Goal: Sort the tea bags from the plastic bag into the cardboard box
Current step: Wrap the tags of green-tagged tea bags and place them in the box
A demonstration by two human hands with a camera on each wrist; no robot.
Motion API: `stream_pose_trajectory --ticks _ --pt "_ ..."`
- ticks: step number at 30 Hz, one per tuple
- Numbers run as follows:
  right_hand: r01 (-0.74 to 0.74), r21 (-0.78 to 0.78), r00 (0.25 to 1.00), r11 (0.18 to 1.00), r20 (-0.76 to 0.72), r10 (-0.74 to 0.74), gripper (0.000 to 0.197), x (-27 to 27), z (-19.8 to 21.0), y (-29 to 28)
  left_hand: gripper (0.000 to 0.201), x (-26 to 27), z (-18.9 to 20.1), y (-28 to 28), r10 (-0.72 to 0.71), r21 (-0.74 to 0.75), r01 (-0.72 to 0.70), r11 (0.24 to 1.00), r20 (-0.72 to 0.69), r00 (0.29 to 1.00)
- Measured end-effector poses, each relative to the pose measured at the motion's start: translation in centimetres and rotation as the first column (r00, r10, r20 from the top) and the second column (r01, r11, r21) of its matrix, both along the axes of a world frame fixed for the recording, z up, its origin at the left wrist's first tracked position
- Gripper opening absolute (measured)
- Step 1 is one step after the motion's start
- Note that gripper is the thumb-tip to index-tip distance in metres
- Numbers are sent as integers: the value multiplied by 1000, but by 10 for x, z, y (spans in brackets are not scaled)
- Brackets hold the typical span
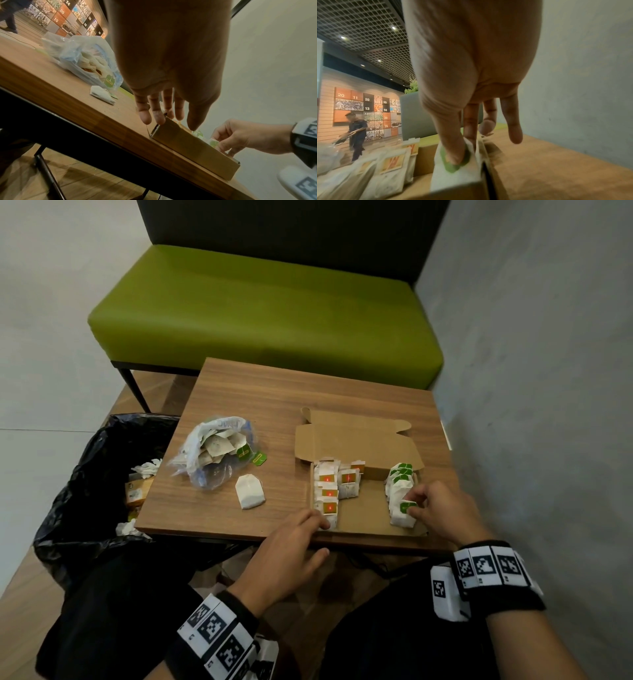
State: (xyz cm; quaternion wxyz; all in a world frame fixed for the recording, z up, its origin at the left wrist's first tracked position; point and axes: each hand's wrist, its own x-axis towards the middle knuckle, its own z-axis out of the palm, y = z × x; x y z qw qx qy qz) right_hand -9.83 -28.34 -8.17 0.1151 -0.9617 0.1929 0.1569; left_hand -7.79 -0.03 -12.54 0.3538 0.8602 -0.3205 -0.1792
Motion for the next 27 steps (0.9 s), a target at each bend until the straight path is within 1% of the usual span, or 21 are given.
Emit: stream_pose_trajectory --ticks 3,7,12,16,19,21,23,25,27 --pt "10 -85 999 996 35 -7 19 0 -4 0 38 0 -1 0 -11 -1 11 1000 -2 1000" --pt "7 -170 996 985 93 9 23 2 -6 2 38 1 -1 -1 -12 -5 12 1000 -7 1000" --pt "60 -125 990 990 138 -43 27 5 -7 4 37 1 -1 1 -26 8 26 1000 22 999" --pt "122 -108 984 987 146 -105 22 7 -7 5 37 1 0 2 -30 9 30 1000 20 999" --pt "130 -77 979 988 165 -116 18 6 -2 9 37 2 0 3 -12 -25 12 1000 -1 1000" --pt "121 -37 972 992 207 -111 17 4 5 16 34 2 1 6 52 -56 -52 997 3 999" --pt "81 11 963 997 256 -81 16 2 10 29 28 6 3 13 193 -74 -191 979 24 981" --pt "22 92 956 996 288 -48 14 0 13 45 22 14 2 24 394 -85 -390 917 45 918" --pt "-23 161 957 987 290 -25 15 -4 12 62 17 27 -3 38 562 -76 -557 827 57 825"
